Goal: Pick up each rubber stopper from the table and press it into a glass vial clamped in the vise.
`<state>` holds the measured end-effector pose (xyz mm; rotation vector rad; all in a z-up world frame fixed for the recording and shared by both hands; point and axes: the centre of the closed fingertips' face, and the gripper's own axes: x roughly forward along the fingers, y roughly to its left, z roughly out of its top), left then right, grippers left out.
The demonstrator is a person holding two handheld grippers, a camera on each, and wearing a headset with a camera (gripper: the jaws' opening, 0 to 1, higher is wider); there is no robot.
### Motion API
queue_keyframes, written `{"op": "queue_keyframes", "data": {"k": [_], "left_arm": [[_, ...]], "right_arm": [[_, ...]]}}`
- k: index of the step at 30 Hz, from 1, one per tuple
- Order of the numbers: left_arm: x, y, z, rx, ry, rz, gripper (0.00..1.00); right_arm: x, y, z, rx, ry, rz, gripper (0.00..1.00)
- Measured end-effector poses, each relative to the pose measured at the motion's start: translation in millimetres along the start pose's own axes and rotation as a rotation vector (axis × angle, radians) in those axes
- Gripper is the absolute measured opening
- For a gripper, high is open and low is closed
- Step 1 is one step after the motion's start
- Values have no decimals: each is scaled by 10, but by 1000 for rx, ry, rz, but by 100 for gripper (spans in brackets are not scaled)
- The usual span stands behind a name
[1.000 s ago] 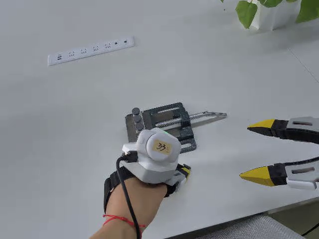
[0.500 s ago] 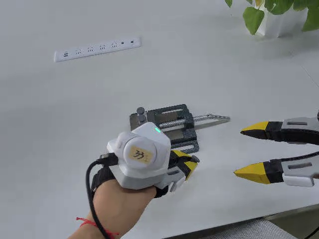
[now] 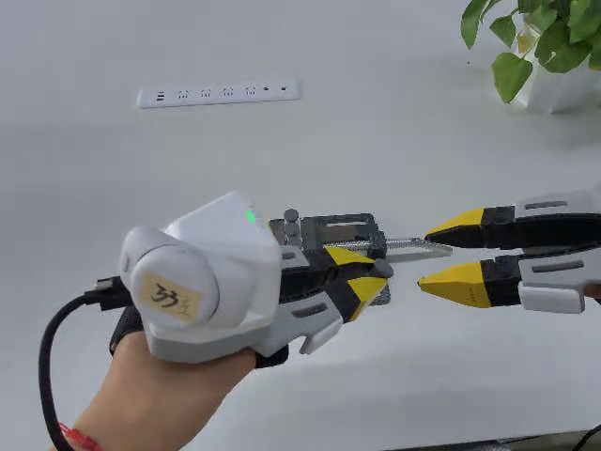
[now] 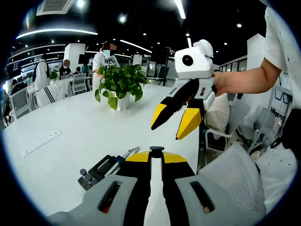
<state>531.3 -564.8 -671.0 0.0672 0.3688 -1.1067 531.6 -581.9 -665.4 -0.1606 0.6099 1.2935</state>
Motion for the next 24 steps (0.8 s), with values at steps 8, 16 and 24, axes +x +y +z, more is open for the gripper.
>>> {"op": "queue_keyframes", "data": {"k": [8, 16, 24], "left_arm": [[-76, -120, 92, 34, -4, -34, 4], [-86, -175, 149, 38, -14, -60, 4], [-100, -206, 158, 42, -13, -79, 4]], "right_arm": [[93, 131, 105, -63, 56, 82, 16], [102, 249, 129, -81, 81, 139, 12], [117, 302, 139, -99, 90, 156, 8]]}}
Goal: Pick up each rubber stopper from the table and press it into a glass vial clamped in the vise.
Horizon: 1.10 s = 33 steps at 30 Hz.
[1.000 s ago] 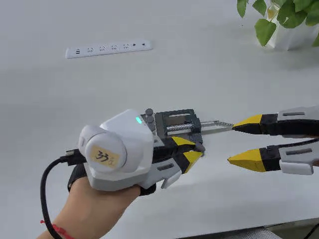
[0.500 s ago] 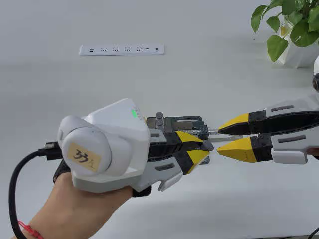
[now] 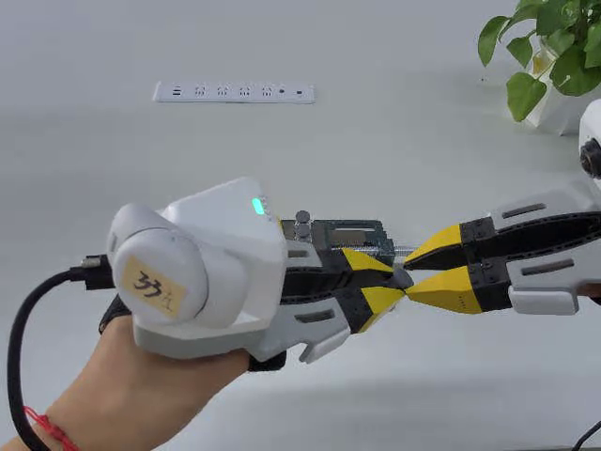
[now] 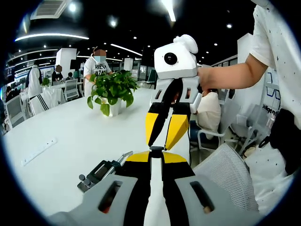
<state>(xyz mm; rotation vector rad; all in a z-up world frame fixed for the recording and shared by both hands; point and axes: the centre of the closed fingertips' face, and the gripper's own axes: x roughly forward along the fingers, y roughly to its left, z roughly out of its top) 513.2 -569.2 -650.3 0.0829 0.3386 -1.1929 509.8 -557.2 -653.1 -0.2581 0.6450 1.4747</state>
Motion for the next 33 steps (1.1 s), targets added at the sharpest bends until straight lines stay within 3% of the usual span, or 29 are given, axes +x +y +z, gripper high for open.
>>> {"op": "queue_keyframes", "data": {"k": [21, 33], "left_arm": [[-41, -64, -26, 7, 25, -67, 4], [-78, -138, -85, 2, 55, -132, 4]], "right_arm": [[30, 97, 0, -30, 24, 37, 8], [59, 180, -37, -53, 52, 77, 7]]}}
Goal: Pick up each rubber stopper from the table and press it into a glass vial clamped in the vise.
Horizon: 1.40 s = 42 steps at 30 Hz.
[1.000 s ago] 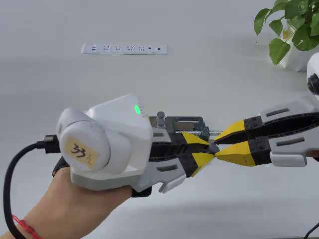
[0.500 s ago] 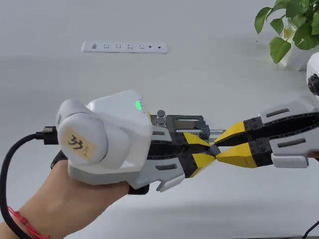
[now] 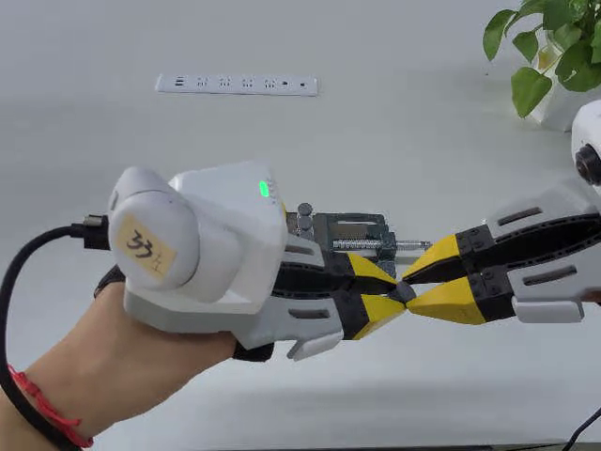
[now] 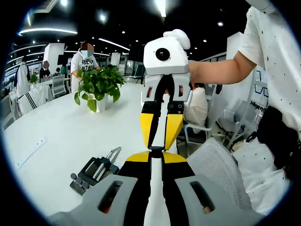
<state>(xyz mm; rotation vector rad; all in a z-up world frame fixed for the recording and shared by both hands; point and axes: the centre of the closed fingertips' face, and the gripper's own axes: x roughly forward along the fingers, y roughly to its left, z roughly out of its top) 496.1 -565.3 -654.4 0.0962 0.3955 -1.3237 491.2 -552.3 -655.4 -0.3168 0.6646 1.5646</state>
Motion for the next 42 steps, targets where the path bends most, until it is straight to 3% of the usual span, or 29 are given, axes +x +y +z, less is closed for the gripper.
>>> {"op": "queue_keyframes", "data": {"k": [16, 34, 42], "left_arm": [[-27, -86, -108, -4, 26, -44, 4], [-101, -31, -139, 6, -1, -7, 7], [-265, 121, -261, -16, -9, 60, 15]], "right_arm": [[84, 92, -59, -40, 60, 36, 6], [158, 24, -21, -51, 90, 31, 6], [115, -128, 56, -45, 94, -6, 6]]}}
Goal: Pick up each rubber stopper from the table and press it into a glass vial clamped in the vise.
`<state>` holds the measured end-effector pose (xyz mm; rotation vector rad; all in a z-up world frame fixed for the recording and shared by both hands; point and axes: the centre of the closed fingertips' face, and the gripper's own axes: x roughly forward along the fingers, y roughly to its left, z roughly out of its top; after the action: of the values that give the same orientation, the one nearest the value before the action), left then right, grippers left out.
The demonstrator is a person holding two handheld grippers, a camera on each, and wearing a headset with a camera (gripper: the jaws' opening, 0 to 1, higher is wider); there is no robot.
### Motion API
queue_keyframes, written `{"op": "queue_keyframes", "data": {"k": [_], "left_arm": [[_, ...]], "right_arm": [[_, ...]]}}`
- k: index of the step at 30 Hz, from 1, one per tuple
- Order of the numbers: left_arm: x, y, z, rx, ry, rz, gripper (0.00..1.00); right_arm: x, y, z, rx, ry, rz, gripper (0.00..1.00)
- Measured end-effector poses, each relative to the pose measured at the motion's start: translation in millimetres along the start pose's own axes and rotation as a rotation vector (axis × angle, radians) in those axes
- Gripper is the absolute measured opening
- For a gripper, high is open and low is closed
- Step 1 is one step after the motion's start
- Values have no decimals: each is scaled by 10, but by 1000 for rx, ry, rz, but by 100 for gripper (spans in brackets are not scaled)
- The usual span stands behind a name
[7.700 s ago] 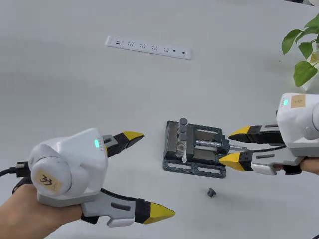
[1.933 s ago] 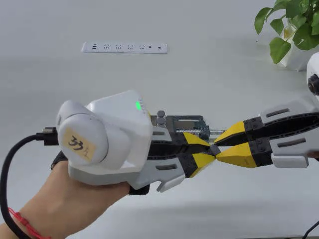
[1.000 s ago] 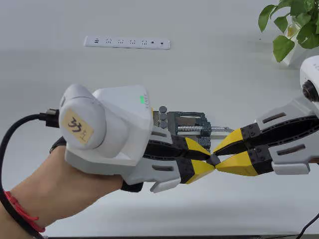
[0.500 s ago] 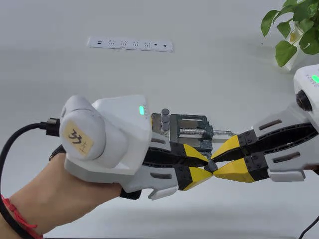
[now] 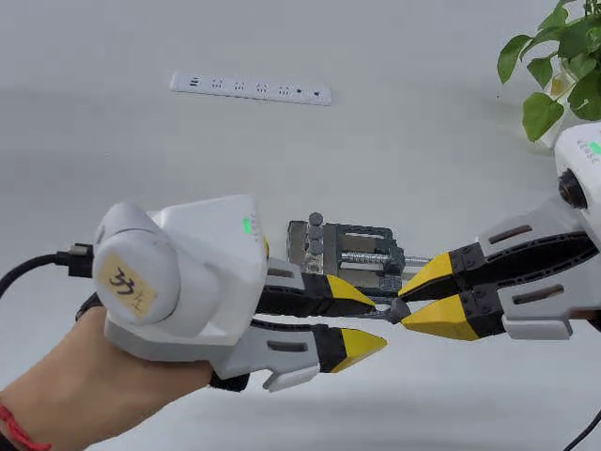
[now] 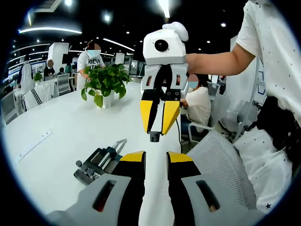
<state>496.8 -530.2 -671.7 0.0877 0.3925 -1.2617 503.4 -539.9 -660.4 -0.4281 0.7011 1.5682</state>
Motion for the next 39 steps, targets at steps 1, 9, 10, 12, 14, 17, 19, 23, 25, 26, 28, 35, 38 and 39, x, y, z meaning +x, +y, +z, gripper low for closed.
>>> {"op": "queue_keyframes", "data": {"k": [1, 9, 10, 12, 14, 17, 19, 23, 25, 26, 28, 35, 38, 39], "left_arm": [[-20, 24, -12, -4, -3, 9, 17], [-228, 286, -147, -25, -20, 107, 30], [-258, 324, -171, -29, -23, 120, 31], [-295, 371, -203, -27, -23, 138, 35], [-336, 422, -234, -17, -25, 158, 38], [-390, 502, -288, -18, -33, 185, 46], [-426, 556, -339, -21, -37, 199, 50], [-474, 630, -434, -26, -47, 212, 57], [-492, 671, -478, -24, -51, 220, 62], [-502, 691, -492, -22, -56, 225, 65], [-522, 736, -517, -22, -67, 233, 71], [-540, 834, -607, -26, -91, 236, 84], [-541, 869, -649, -34, -100, 234, 91], [-540, 876, -658, -40, -102, 233, 93]], "right_arm": [[-2, -19, 5, -1, 2, -5, 6], [71, -167, 100, 4, 21, -46, 6], [88, -199, 106, 5, 28, -55, 6], [112, -232, 119, 9, 34, -60, 6], [145, -282, 139, 13, 42, -70, 6], [198, -369, 159, 19, 56, -83, 6], [245, -420, 173, 24, 70, -93, 6], [344, -545, 170, 31, 103, -110, 6], [394, -622, 157, 41, 121, -120, 6], [418, -649, 154, 44, 128, -122, 6], [476, -713, 149, 49, 143, -125, 6], [666, -910, 75, 56, 211, -136, 6], [752, -957, 31, 57, 240, -131, 6], [770, -986, 6, 57, 251, -135, 6]]}}
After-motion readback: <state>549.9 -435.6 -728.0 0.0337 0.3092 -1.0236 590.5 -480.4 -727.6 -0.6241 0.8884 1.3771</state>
